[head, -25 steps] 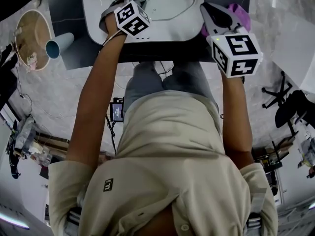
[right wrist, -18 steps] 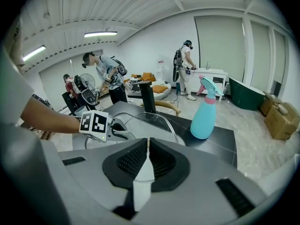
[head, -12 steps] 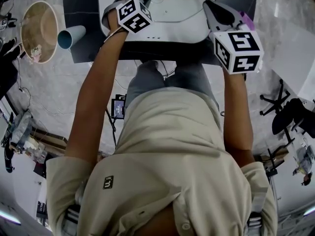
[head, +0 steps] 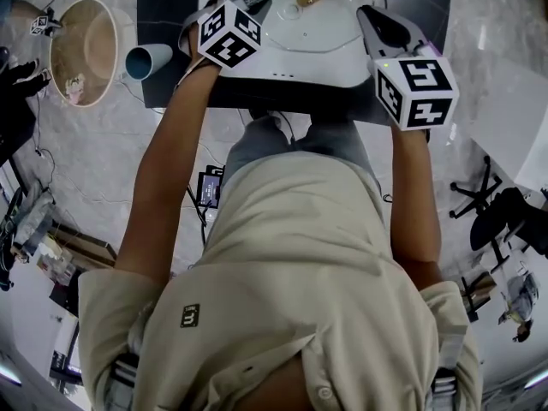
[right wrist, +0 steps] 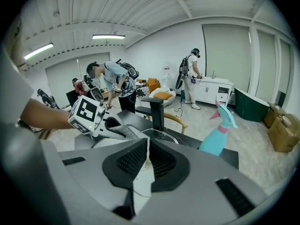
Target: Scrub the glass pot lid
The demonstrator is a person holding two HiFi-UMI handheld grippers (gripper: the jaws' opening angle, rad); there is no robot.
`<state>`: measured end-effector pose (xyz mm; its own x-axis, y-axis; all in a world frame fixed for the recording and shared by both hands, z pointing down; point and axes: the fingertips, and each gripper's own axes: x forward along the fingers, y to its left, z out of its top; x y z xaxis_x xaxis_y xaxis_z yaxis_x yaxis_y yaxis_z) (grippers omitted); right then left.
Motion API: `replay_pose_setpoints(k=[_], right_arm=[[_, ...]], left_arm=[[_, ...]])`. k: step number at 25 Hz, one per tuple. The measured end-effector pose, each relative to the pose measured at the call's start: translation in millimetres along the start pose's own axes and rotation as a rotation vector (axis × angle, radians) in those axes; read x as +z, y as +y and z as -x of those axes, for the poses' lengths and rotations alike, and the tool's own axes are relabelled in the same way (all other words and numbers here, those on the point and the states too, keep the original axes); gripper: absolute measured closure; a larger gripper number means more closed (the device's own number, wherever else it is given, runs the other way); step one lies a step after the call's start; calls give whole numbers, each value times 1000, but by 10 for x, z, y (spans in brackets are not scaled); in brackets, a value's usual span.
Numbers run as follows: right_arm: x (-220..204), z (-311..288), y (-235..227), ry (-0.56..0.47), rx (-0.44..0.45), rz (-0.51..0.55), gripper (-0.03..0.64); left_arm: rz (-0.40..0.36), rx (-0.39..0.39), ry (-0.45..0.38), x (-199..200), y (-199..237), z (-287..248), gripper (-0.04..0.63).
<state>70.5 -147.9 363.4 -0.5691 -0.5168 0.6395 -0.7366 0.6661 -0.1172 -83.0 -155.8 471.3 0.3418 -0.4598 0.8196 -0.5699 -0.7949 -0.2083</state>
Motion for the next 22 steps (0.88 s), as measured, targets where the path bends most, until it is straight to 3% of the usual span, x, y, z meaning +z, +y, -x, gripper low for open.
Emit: replay_pose_setpoints(k=[6,22], right_arm=[[207,23,143,-20,3,31,589],[448,-6,561,-22,52,103,589]], left_arm=[[83,-26,-89,71,18,385,506],[203,-16,-267,204,190,1229,506]])
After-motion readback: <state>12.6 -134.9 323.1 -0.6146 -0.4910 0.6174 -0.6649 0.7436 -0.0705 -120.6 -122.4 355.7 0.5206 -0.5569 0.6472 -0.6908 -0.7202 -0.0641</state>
